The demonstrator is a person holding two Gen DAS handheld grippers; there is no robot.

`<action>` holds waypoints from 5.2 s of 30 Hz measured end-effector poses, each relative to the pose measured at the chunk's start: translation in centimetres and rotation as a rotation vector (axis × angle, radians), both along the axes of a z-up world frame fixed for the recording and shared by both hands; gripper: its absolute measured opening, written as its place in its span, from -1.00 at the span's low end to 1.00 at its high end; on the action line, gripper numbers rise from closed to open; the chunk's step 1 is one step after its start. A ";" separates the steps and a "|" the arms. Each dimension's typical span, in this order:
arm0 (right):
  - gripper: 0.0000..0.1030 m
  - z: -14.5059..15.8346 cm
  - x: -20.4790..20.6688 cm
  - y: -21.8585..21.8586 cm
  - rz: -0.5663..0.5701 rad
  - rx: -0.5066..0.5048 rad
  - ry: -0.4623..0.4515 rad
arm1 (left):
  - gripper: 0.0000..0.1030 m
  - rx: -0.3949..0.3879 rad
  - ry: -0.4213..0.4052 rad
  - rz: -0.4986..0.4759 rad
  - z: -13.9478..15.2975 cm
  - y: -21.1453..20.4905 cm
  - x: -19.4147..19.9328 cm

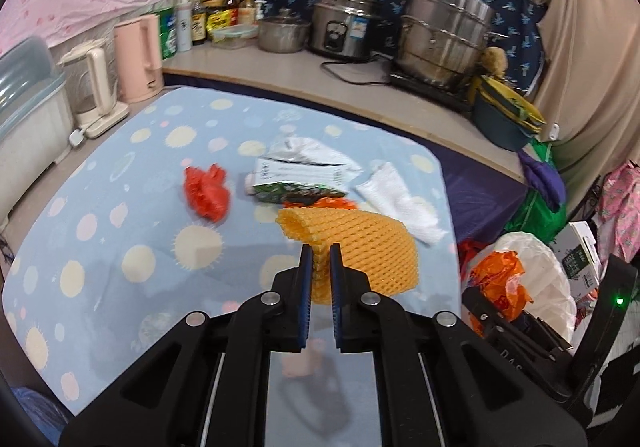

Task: Collect trash
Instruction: 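Carry foam net and orange bag over the bin and open both tools to drop them, then grasp the red plastic bag with the left tool while the right tool grasps the orange snack wrapper, then carry red bag and snack wrapper over the bin and open both tools to drop them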

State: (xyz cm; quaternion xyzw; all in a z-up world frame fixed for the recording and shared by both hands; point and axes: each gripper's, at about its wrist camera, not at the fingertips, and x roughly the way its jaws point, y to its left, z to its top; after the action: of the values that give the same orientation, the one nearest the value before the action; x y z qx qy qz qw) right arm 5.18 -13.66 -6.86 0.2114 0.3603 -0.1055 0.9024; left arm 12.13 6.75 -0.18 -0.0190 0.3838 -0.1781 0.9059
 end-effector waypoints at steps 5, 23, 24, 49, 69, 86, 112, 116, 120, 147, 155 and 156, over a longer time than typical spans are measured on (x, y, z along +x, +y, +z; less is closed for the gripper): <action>-0.16 0.7 -2.2 -3.0 -0.073 -0.003 -0.018 | -0.84 -0.004 -0.032 -0.088 1.3 -4.6 -1.4; -0.16 -0.1 -9.4 -13.7 -0.323 -0.007 0.006 | -0.84 0.029 -0.048 -0.356 0.1 -19.6 -5.9; -0.16 -0.2 -9.6 -13.8 -0.327 -0.005 0.008 | -0.84 0.034 -0.045 -0.364 -0.2 -20.0 -6.1; 0.28 -1.7 -11.1 -16.2 -0.403 0.032 0.011 | -0.22 0.081 0.009 -0.382 -2.8 -23.3 -6.3; 0.35 -0.6 -10.0 -14.2 -0.366 0.011 0.000 | -0.20 0.060 0.024 -0.335 -2.4 -21.2 -5.1; 0.35 -0.1 -4.9 -8.4 -0.228 -0.015 0.016 | 0.21 0.017 0.047 -0.150 -2.7 -12.6 -0.7; 0.37 -2.8 13.1 7.2 0.140 -0.034 0.079 | 0.51 0.030 0.135 0.295 -8.0 8.7 11.7; 0.38 -3.5 15.2 8.2 0.162 -0.047 0.094 | 0.52 0.021 0.144 0.299 -8.7 9.1 13.8; 0.46 -4.1 16.9 8.8 0.178 -0.063 0.103 | 0.53 0.024 0.153 0.300 -9.4 9.0 15.6; -0.01 -6.0 19.4 8.6 0.216 -0.040 0.115 | -0.32 0.016 0.186 0.245 -11.9 7.8 18.5; -0.29 -4.8 17.1 9.0 0.233 -0.050 0.095 | -0.33 -0.003 0.149 0.242 -9.2 7.8 15.7; -0.29 -4.4 16.7 9.0 0.233 -0.052 0.089 | -0.33 -0.005 0.144 0.240 -8.8 7.8 15.3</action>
State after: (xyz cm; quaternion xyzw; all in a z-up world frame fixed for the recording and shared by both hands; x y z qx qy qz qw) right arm 21.86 -4.63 -11.31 0.1398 0.4191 -0.0184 0.8969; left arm 27.40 14.54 -9.01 -0.0797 0.4424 -0.0677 0.8907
